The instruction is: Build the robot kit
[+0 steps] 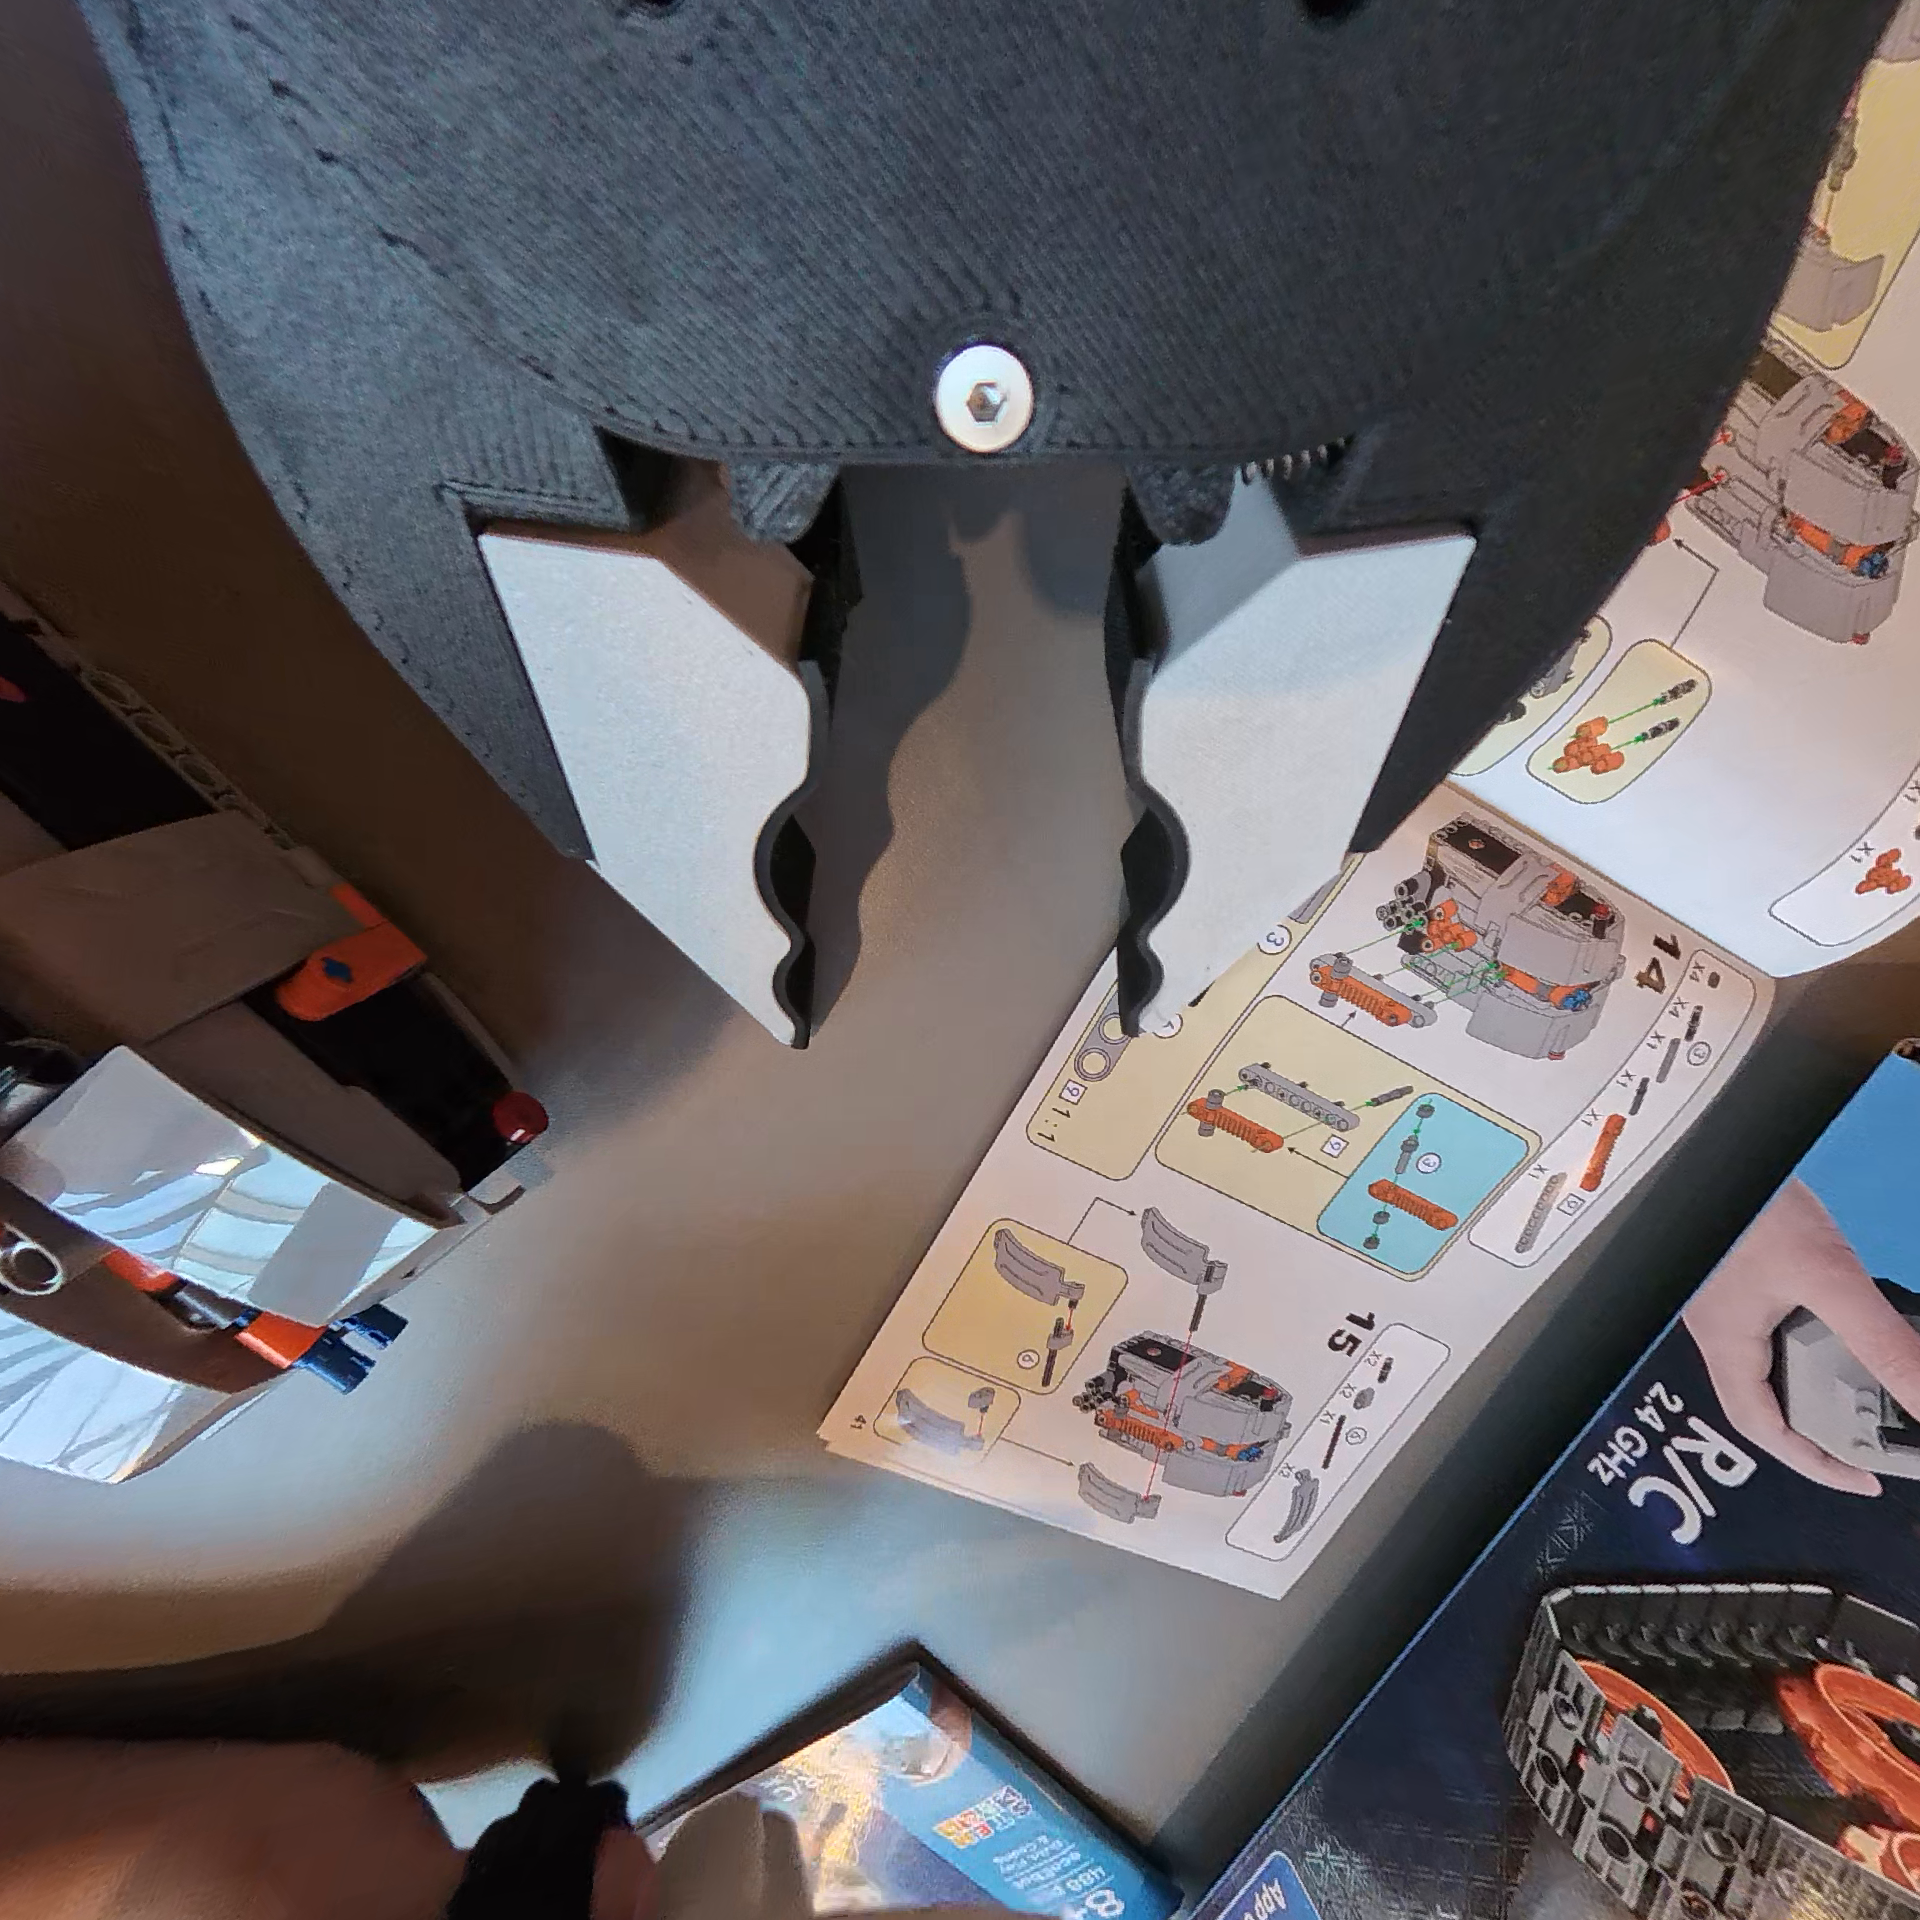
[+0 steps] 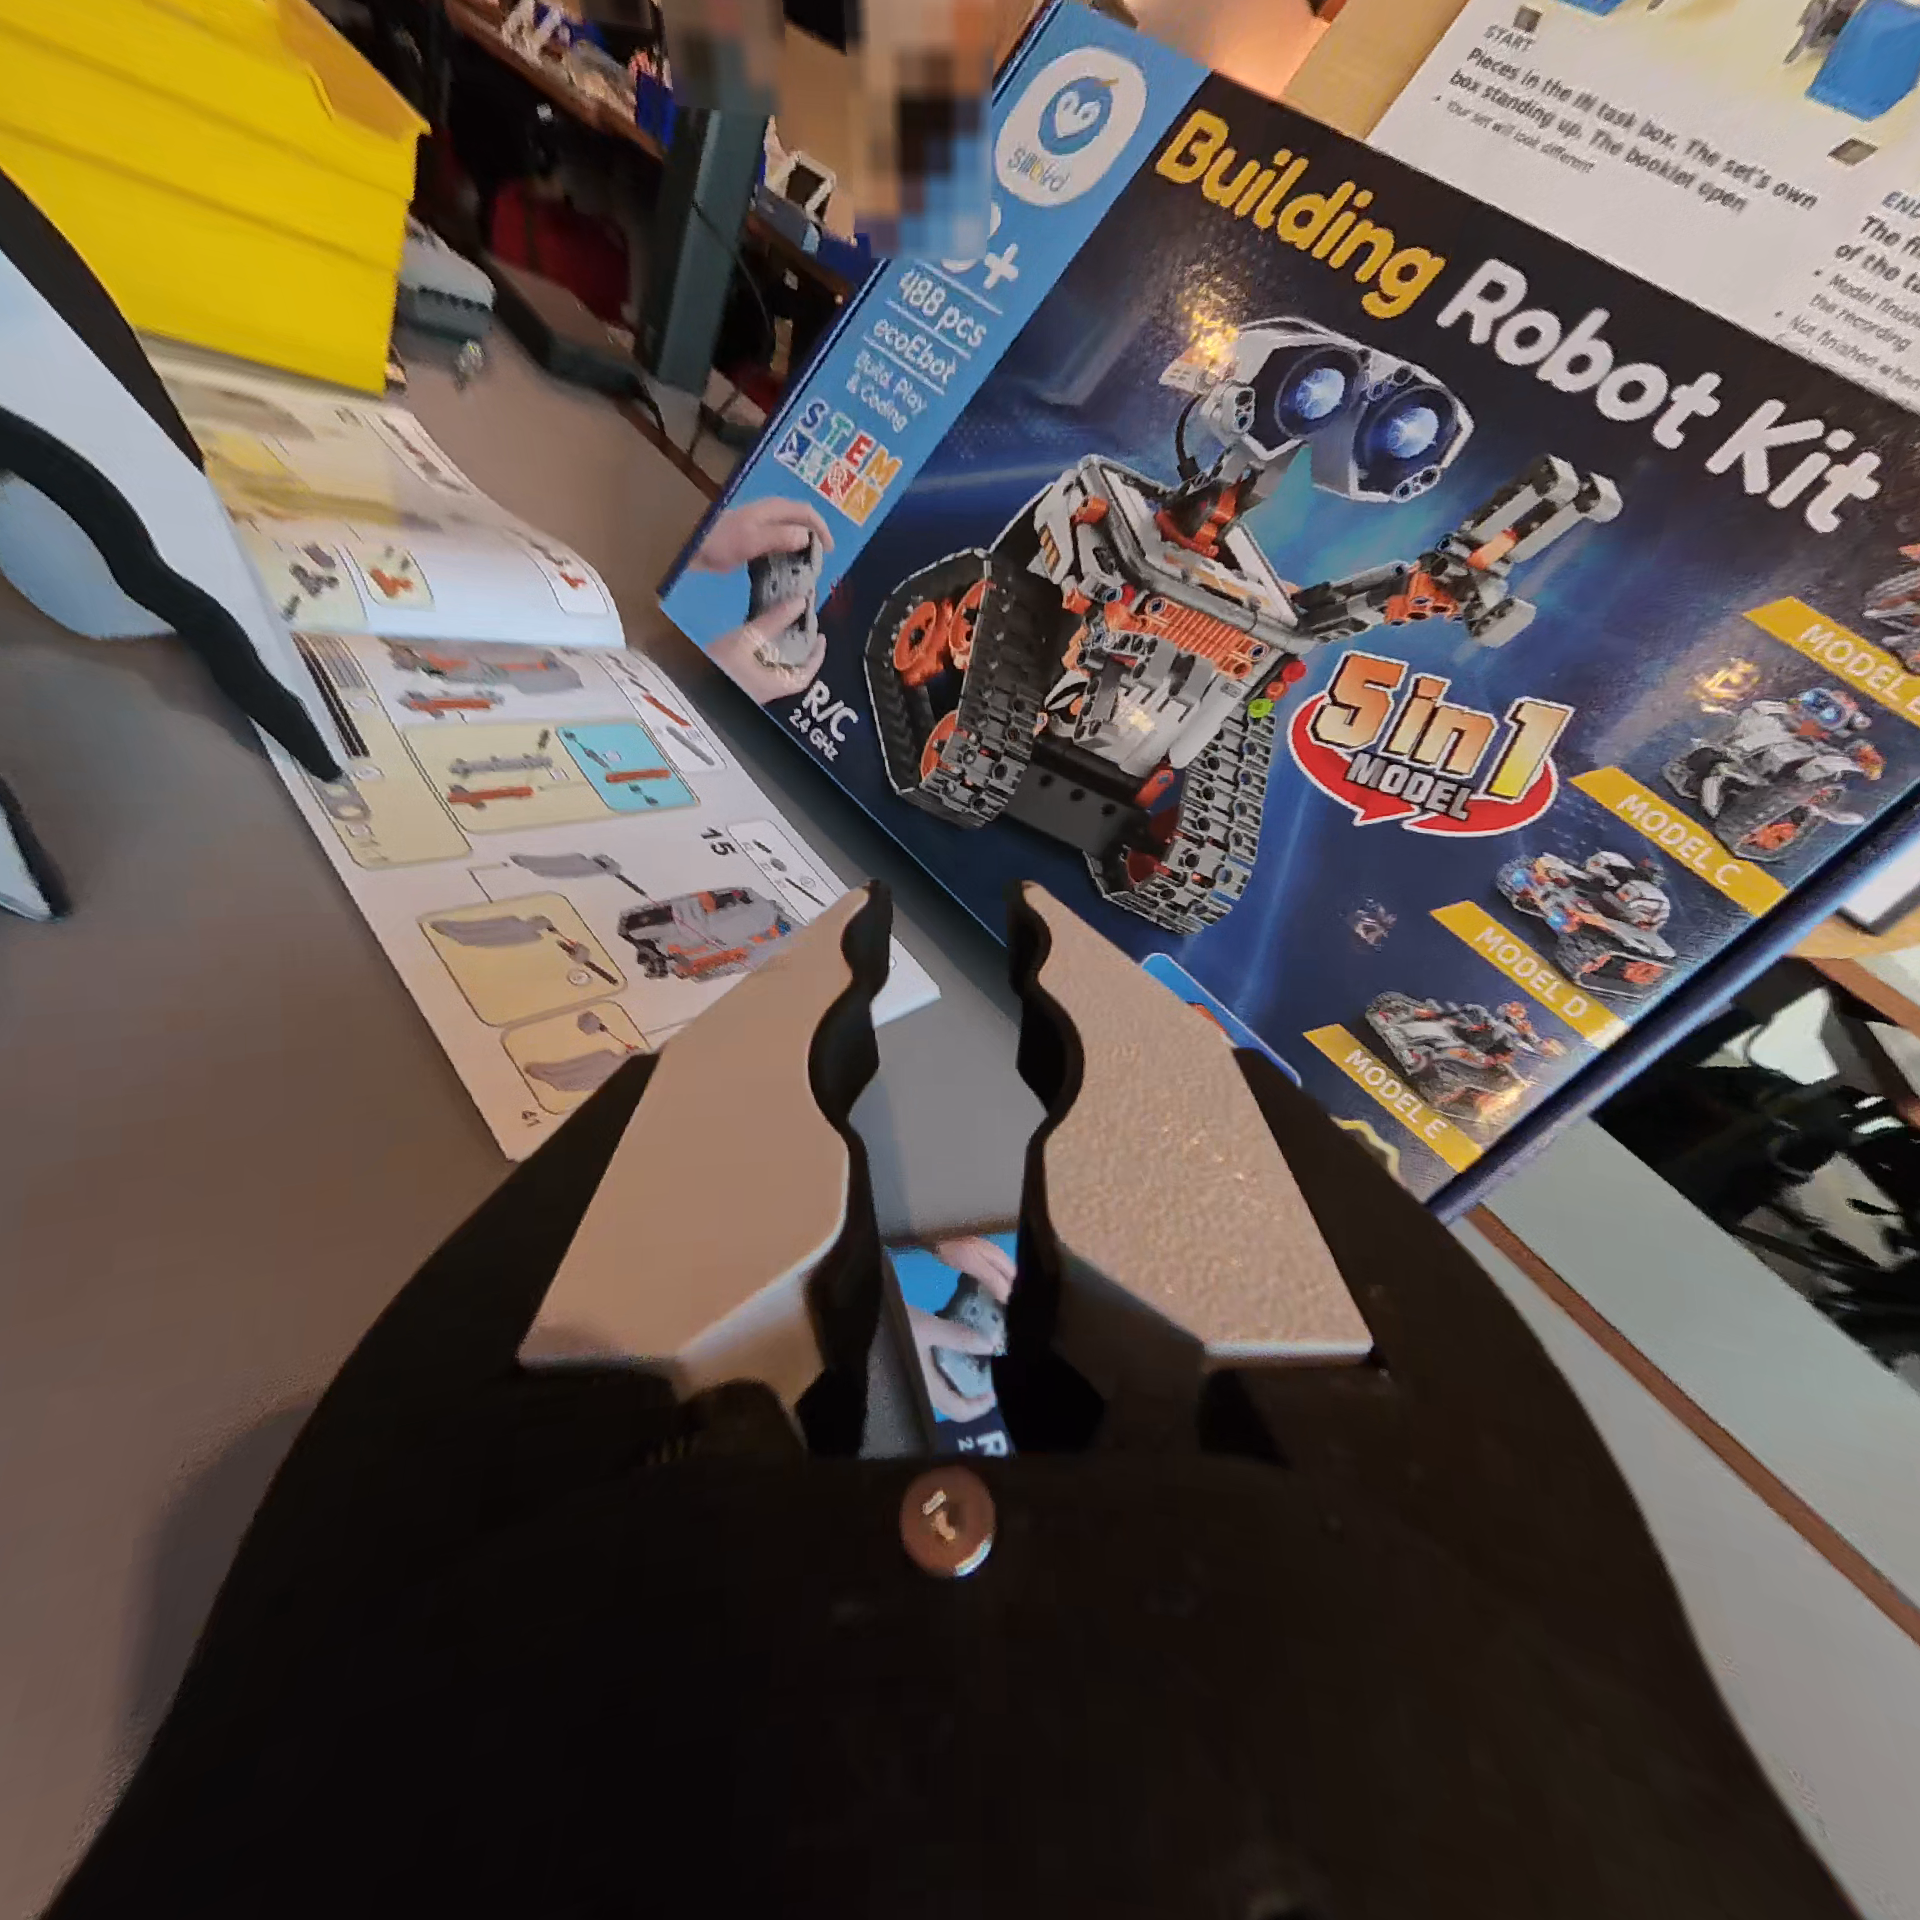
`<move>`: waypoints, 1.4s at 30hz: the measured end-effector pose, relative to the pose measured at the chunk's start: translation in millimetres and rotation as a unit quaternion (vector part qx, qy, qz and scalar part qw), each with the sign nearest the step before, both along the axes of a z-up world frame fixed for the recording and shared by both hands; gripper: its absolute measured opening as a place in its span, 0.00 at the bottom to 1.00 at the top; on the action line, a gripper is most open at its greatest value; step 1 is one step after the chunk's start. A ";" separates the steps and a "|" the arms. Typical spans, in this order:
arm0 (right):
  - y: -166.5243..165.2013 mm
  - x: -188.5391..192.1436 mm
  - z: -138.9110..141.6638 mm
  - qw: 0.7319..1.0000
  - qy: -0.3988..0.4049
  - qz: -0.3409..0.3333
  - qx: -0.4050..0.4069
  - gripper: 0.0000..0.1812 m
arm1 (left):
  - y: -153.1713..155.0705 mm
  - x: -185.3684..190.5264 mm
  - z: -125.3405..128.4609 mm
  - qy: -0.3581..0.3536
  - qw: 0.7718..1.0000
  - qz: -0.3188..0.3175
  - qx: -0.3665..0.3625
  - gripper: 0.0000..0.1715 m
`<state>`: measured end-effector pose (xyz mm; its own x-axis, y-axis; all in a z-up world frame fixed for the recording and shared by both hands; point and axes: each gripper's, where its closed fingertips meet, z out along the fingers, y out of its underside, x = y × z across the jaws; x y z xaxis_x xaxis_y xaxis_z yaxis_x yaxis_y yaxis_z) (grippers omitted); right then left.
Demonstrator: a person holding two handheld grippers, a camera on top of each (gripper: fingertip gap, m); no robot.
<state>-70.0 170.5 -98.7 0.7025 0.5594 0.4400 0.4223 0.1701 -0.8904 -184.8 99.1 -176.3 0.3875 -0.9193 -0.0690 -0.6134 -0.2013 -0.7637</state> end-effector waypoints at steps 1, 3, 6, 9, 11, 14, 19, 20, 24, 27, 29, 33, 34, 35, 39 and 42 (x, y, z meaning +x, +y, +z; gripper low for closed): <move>-1.2 -0.3 1.2 1.000 0.014 0.004 -0.010 0.10 | 0.0 0.0 0.0 0.000 1.000 0.000 0.000 0.34; -3.1 -0.9 3.6 0.998 0.045 0.014 -0.031 0.08 | -0.1 0.0 0.0 0.000 1.000 0.000 0.000 0.33; -2.3 2.9 7.9 0.995 0.087 0.018 -0.051 0.07 | -0.2 0.0 0.1 0.000 1.000 0.000 0.000 0.33; 0.4 8.5 10.8 0.990 0.121 0.017 -0.068 0.06 | -0.2 0.0 0.1 0.000 1.000 0.000 -0.001 0.33; 2.0 11.6 12.1 0.987 0.138 0.017 -0.075 0.06 | -0.3 -0.1 0.1 0.000 1.000 0.000 -0.001 0.33; 2.9 13.8 13.3 0.985 0.150 0.017 -0.079 0.06 | -0.5 -0.1 0.1 0.000 1.000 -0.001 -0.001 0.33; 1.7 11.6 12.9 0.986 0.144 0.023 -0.078 0.06 | -0.8 -0.3 0.0 0.000 1.000 -0.001 -0.001 0.34; 1.3 11.1 12.7 0.987 0.142 0.024 -0.077 0.05 | -0.8 -0.3 0.0 0.000 1.000 -0.001 -0.001 0.33; 0.6 9.9 12.8 0.987 0.138 0.027 -0.074 0.05 | -1.0 -0.5 0.0 0.000 1.000 -0.001 -0.001 0.34; 0.5 9.5 12.5 0.987 0.138 0.028 -0.074 0.05 | -1.2 -0.6 -0.2 -0.001 1.000 -0.002 -0.002 0.34; 0.5 9.2 12.3 0.987 0.137 0.029 -0.075 0.05 | -1.1 -0.7 -0.2 0.000 1.000 -0.002 -0.002 0.34; 0.6 8.7 11.9 0.987 0.137 0.031 -0.077 0.05 | -1.2 -0.8 -0.2 0.000 1.000 -0.002 -0.002 0.33; 0.6 8.3 11.6 0.987 0.136 0.032 -0.077 0.05 | -1.2 -0.9 -0.4 0.000 1.000 -0.002 -0.002 0.33; 0.5 8.0 11.4 0.987 0.135 0.033 -0.077 0.05 | -1.3 -1.0 -0.4 -0.001 1.000 -0.002 -0.002 0.34; 0.2 6.4 10.2 0.988 0.128 0.035 -0.078 0.05 | -1.4 -1.1 -0.5 -0.001 1.000 -0.003 -0.002 0.34; -0.3 5.1 9.5 0.989 0.124 0.036 -0.077 0.05 | -1.4 -1.2 -0.6 -0.001 1.000 -0.003 -0.003 0.34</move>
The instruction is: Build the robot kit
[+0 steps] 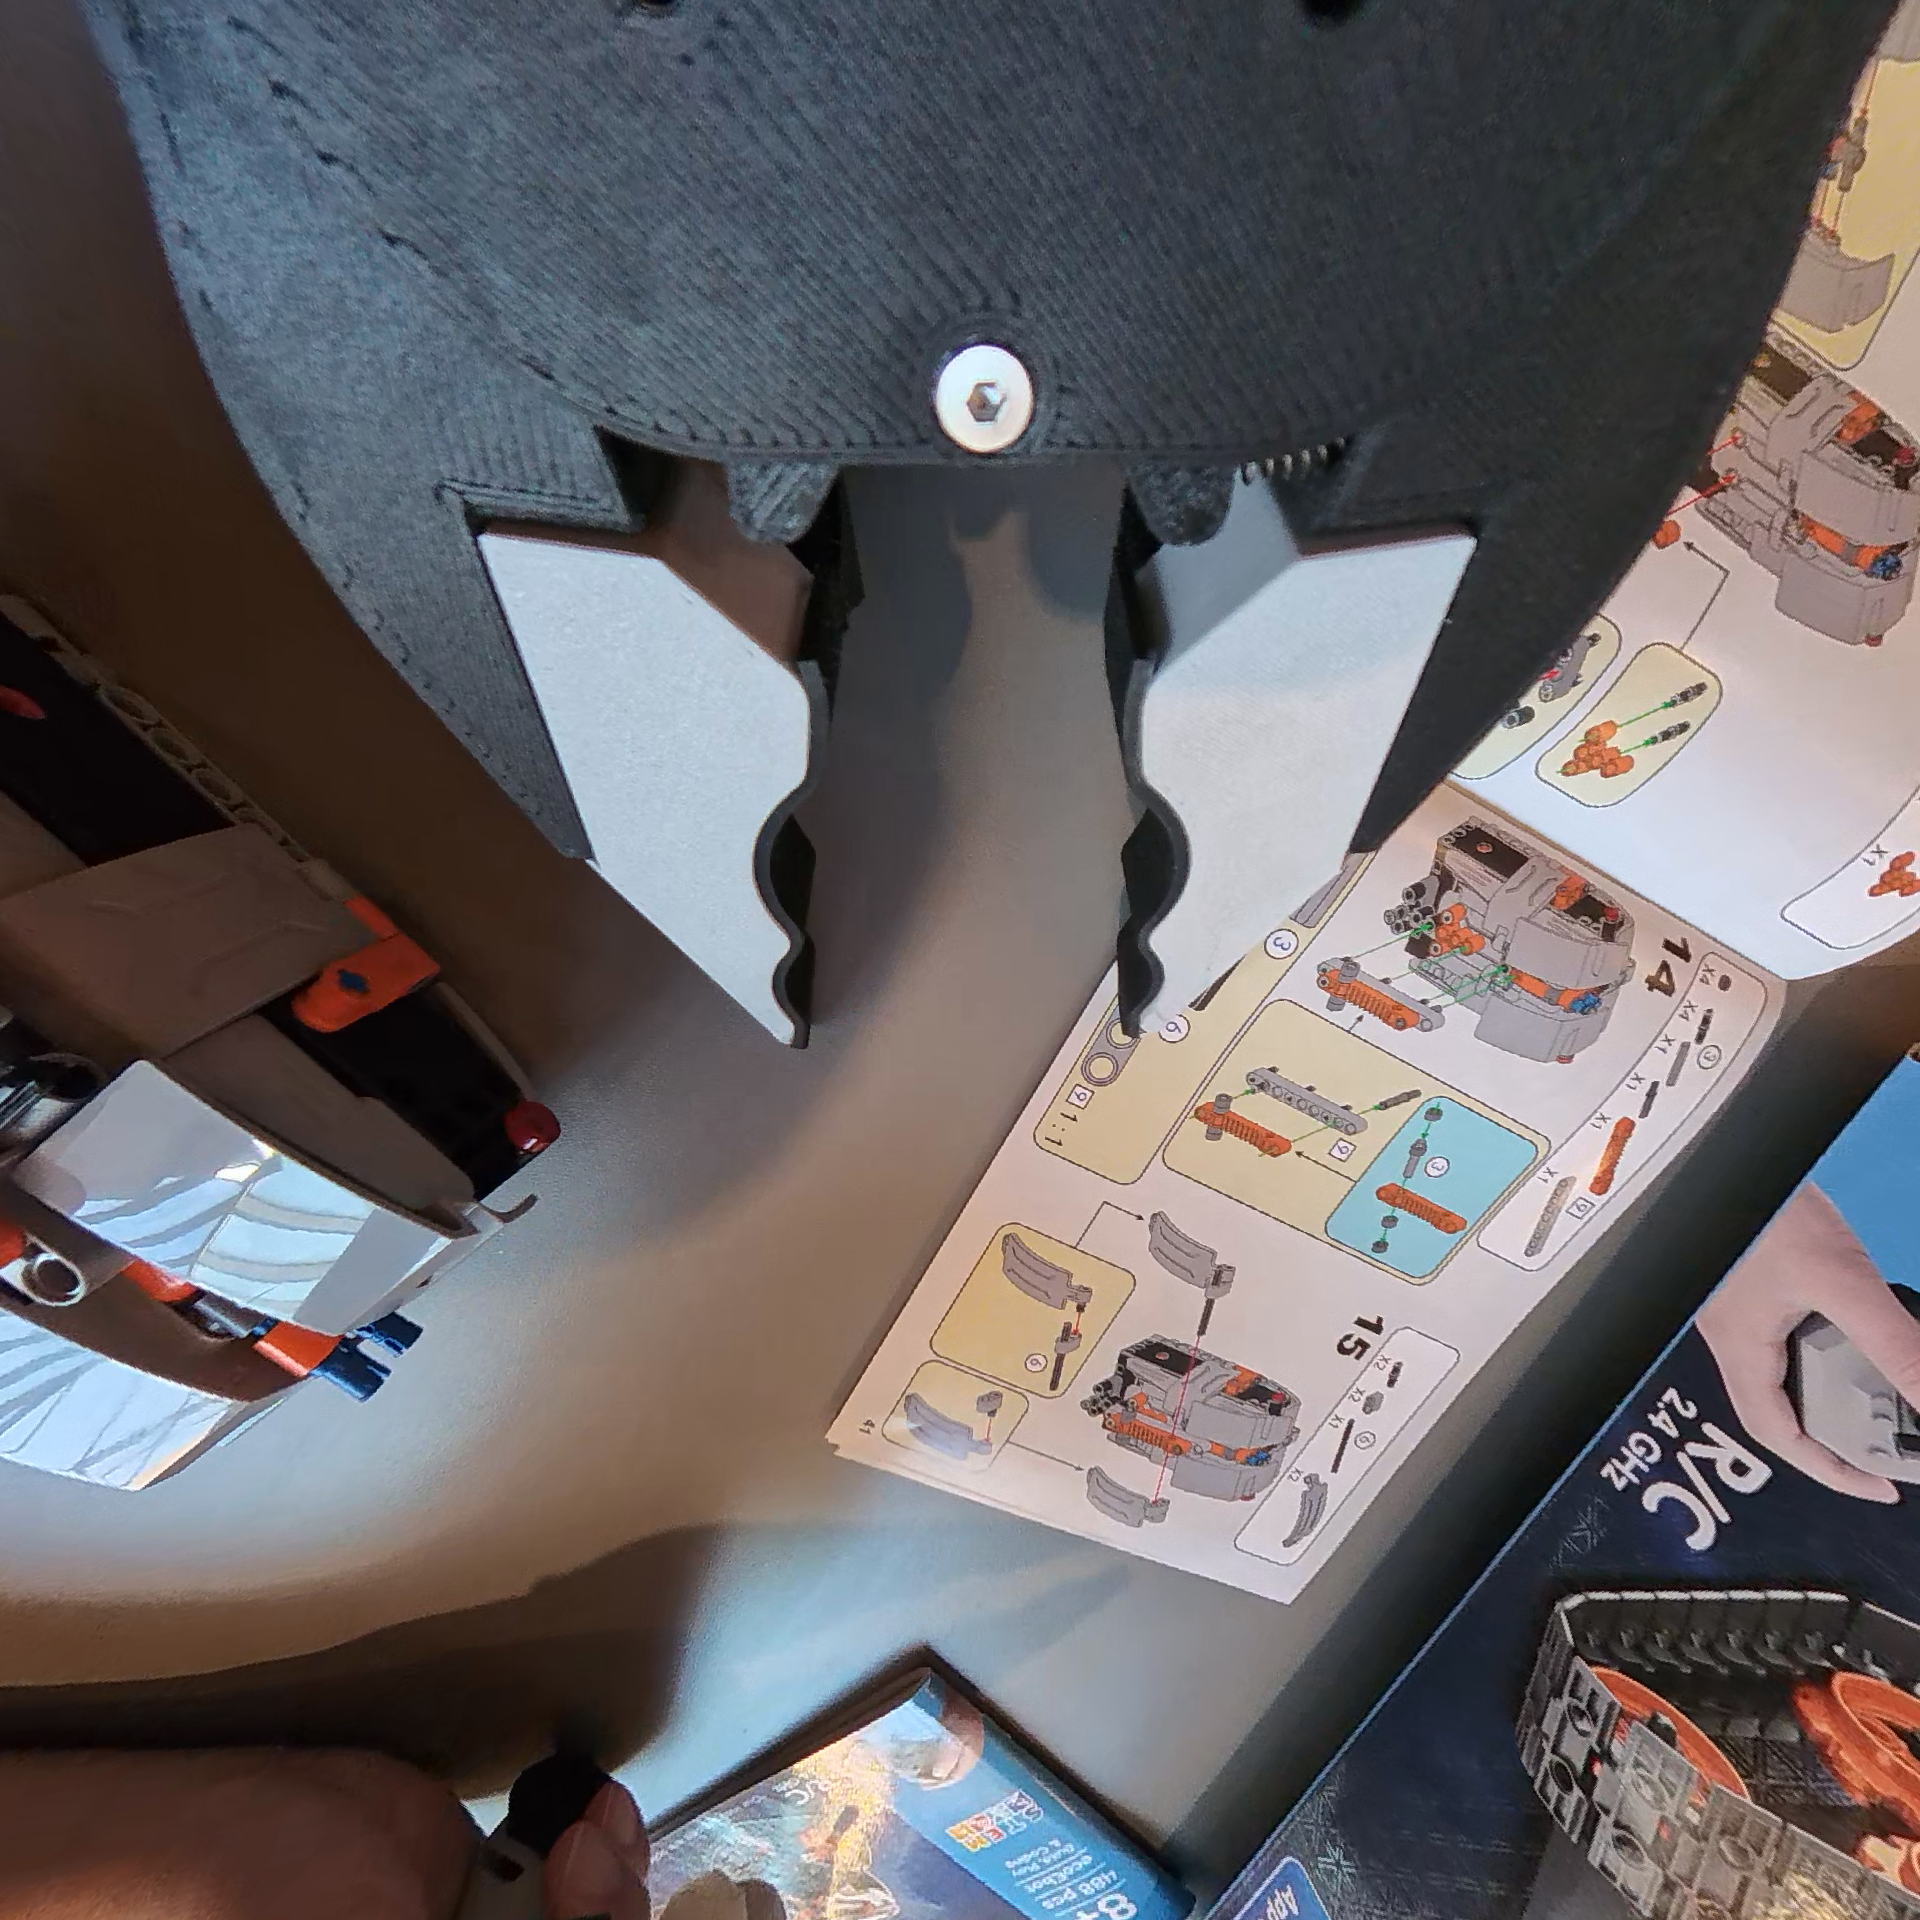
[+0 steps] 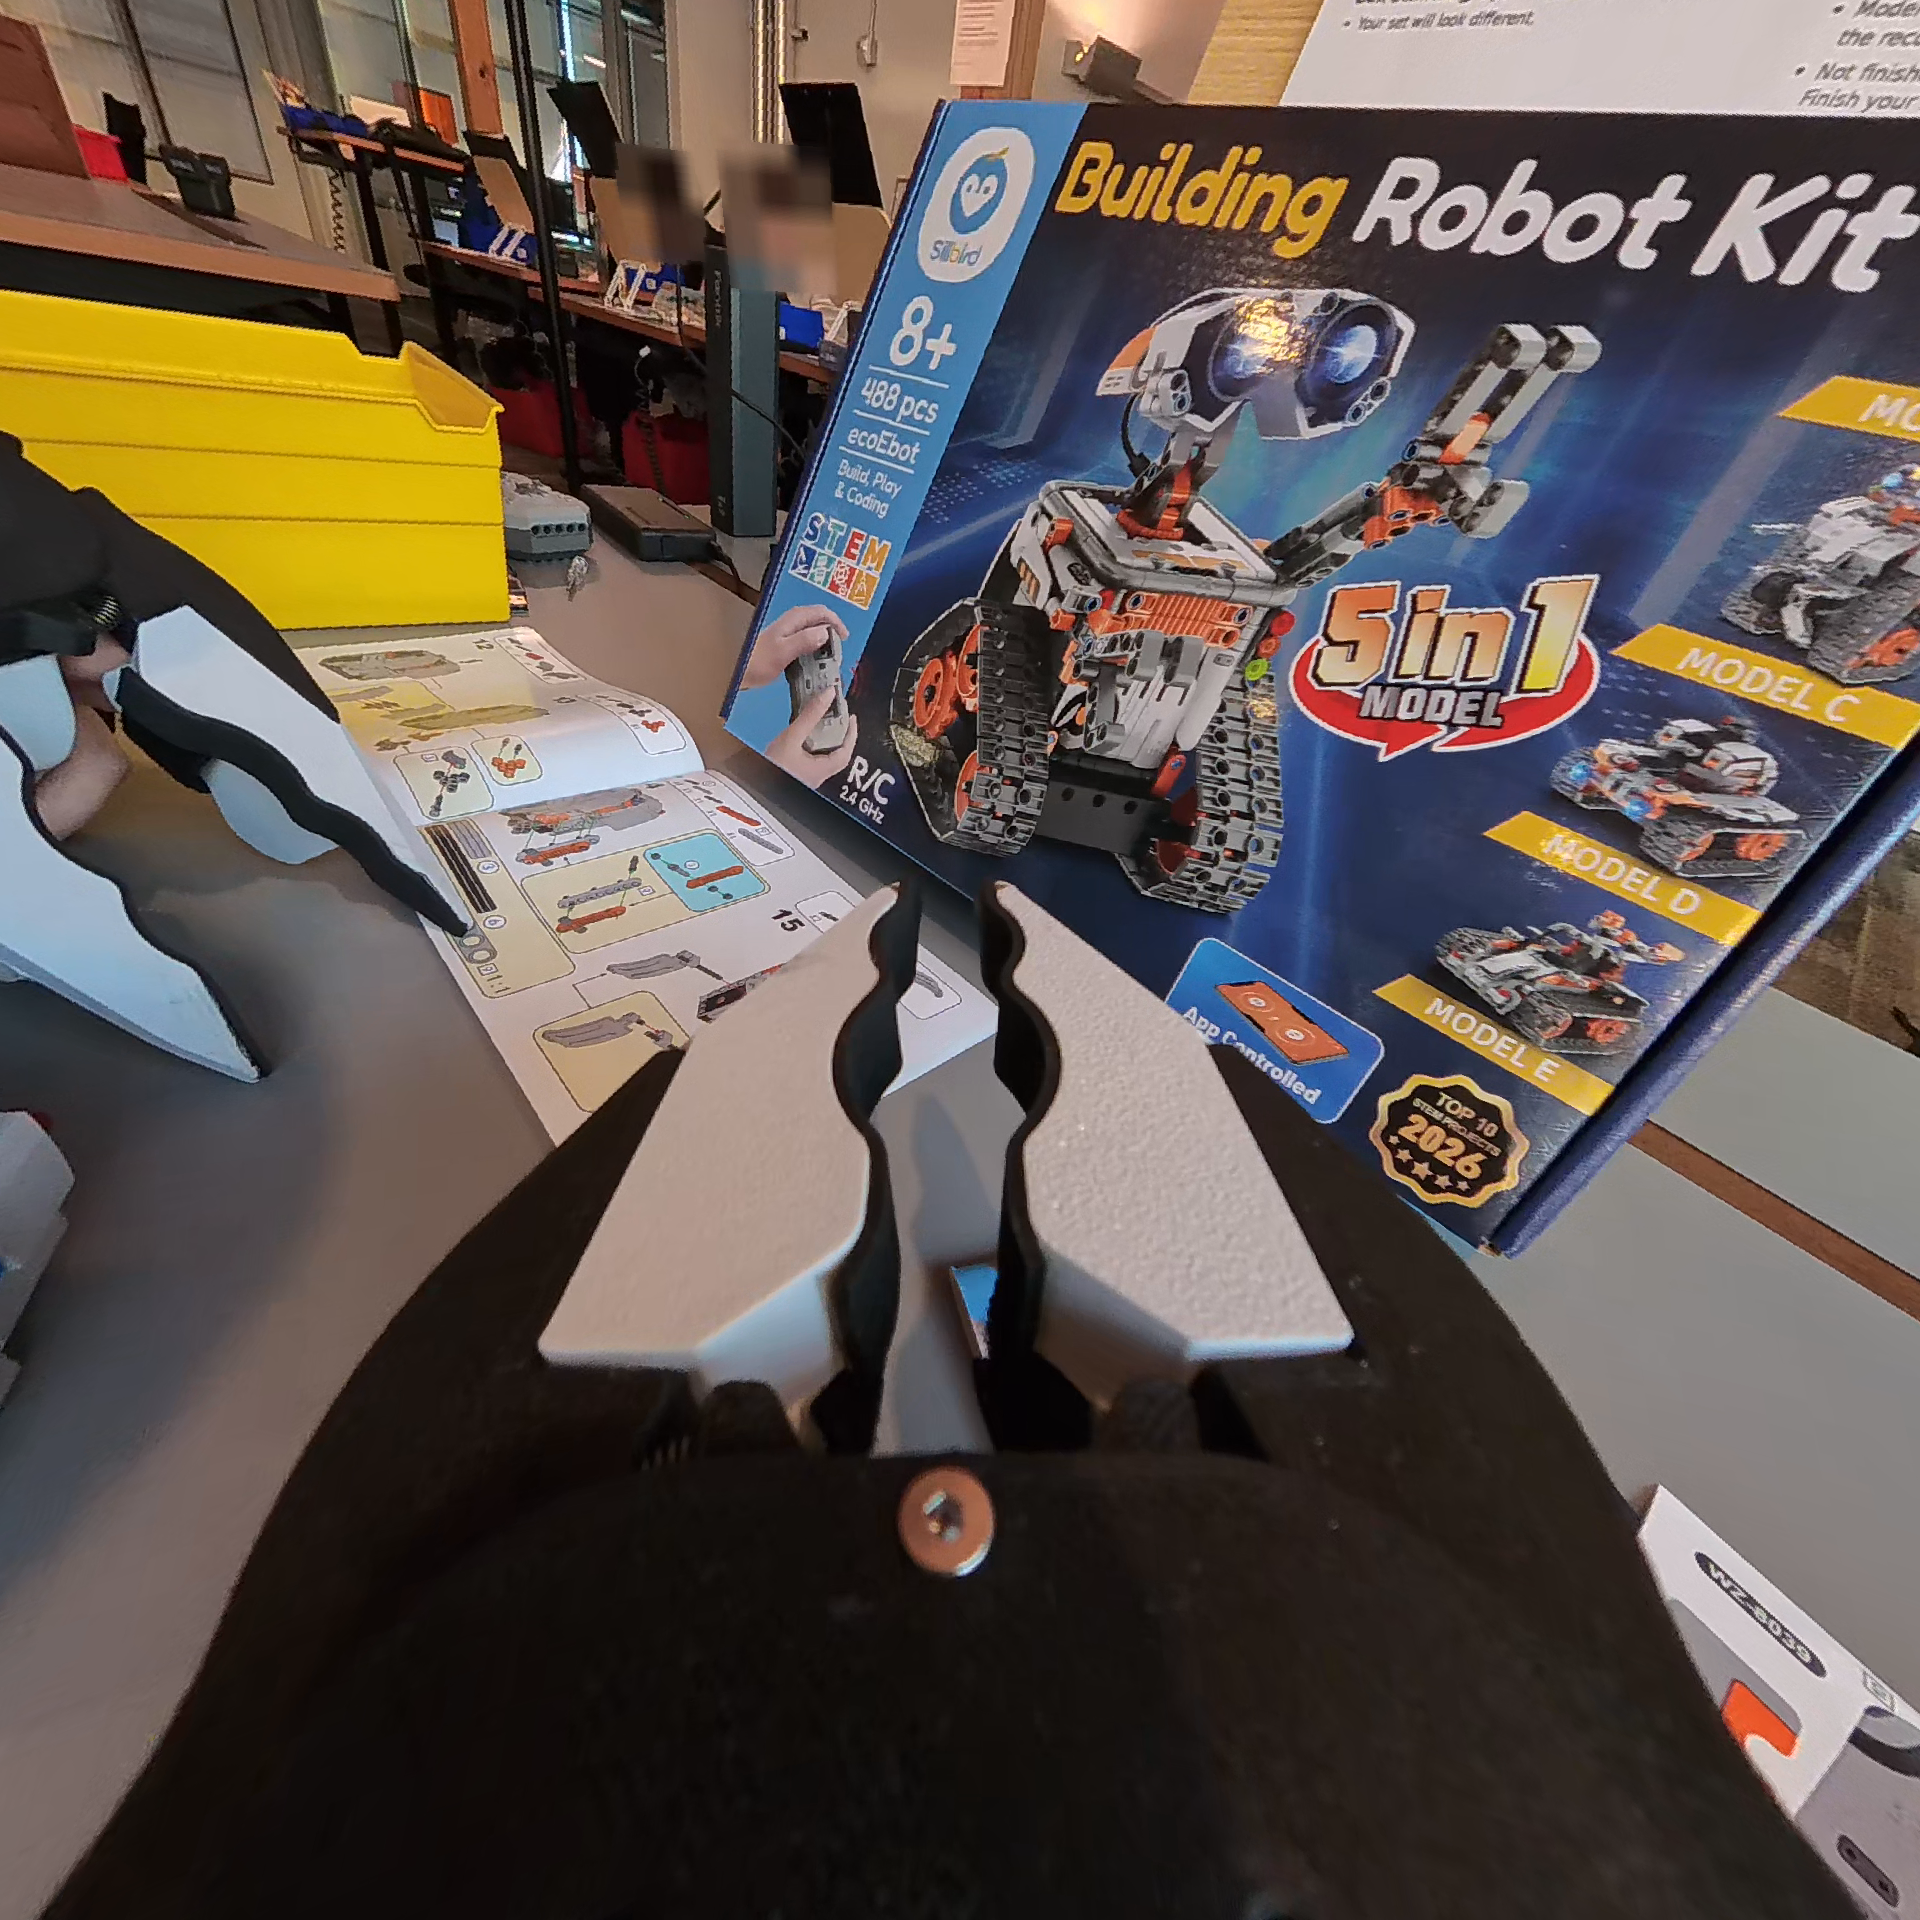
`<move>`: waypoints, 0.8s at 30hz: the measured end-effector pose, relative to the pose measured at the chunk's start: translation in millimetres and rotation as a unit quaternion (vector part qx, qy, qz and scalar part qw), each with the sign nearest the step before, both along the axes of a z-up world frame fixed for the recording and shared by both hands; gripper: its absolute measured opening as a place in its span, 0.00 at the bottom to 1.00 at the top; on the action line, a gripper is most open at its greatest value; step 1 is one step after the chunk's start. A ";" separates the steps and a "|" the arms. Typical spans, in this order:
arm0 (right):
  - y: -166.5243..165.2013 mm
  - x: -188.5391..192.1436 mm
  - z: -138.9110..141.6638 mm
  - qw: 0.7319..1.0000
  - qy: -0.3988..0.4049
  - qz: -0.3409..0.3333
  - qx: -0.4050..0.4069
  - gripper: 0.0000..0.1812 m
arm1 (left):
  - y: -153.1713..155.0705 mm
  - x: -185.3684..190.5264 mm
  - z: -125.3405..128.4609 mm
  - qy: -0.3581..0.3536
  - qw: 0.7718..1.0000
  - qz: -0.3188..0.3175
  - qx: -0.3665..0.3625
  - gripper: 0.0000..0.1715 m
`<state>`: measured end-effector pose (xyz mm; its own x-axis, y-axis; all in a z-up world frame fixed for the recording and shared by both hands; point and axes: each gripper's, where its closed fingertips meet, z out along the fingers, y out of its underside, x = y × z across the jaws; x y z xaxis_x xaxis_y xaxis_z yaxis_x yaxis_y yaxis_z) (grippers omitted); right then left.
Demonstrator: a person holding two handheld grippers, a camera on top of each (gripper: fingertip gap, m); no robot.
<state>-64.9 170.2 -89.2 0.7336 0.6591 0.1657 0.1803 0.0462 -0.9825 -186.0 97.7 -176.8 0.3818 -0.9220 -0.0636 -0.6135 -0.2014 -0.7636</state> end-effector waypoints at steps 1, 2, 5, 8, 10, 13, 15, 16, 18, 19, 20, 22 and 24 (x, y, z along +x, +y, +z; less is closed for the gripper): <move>-0.1 -0.4 -0.3 1.000 -0.002 0.001 0.000 0.05 | 0.1 0.0 0.0 0.000 1.000 0.000 0.000 0.34; -0.2 -0.7 -0.4 1.000 -0.003 0.001 0.001 0.05 | 0.1 0.0 -0.1 0.000 1.000 0.000 0.000 0.34; -0.4 -1.0 -0.6 1.000 -0.004 0.002 0.001 0.05 | 0.3 0.0 -0.2 0.000 1.000 0.000 0.000 0.34; 0.1 -1.6 -1.7 1.000 -0.004 0.005 -0.004 0.05 | 0.4 0.1 -0.3 0.000 1.000 0.000 -0.001 0.34; 1.0 -2.1 -3.3 1.000 -0.004 0.007 -0.011 0.05 | 0.6 0.1 -0.4 -0.001 1.000 -0.002 -0.003 0.34; 1.2 -4.2 -5.3 1.000 -0.010 0.013 -0.015 0.05 | 1.3 -0.1 0.8 -0.009 1.000 0.001 -0.011 0.34; 1.5 -6.4 -6.5 1.000 -0.020 0.015 -0.012 0.05 | 7.5 -2.6 4.9 -0.027 0.999 0.023 -0.021 0.33; 1.5 -7.7 -7.0 1.000 -0.026 0.016 -0.008 0.05 | 12.0 -4.9 8.8 -0.042 0.998 0.037 -0.027 0.32; 2.6 -9.4 -8.3 0.999 -0.043 0.010 0.003 0.05 | 18.1 -9.1 21.2 -0.084 0.994 0.056 -0.044 0.29; 2.6 -11.1 -9.6 0.998 -0.057 0.008 0.011 0.05 | 18.2 -10.2 29.7 -0.109 0.991 0.059 -0.056 0.25; 2.5 -12.7 -11.0 0.997 -0.074 0.004 0.021 0.05 | 15.5 -10.3 38.5 -0.136 0.986 0.058 -0.073 0.22; 1.5 -16.6 -15.1 0.992 -0.116 -0.003 0.047 0.05 | 3.2 -8.7 53.8 -0.180 0.974 0.051 -0.128 0.17; -1.0 -21.2 -20.7 0.983 -0.166 -0.006 0.077 0.06 | -11.0 -6.6 67.0 -0.210 0.960 0.044 -0.179 0.17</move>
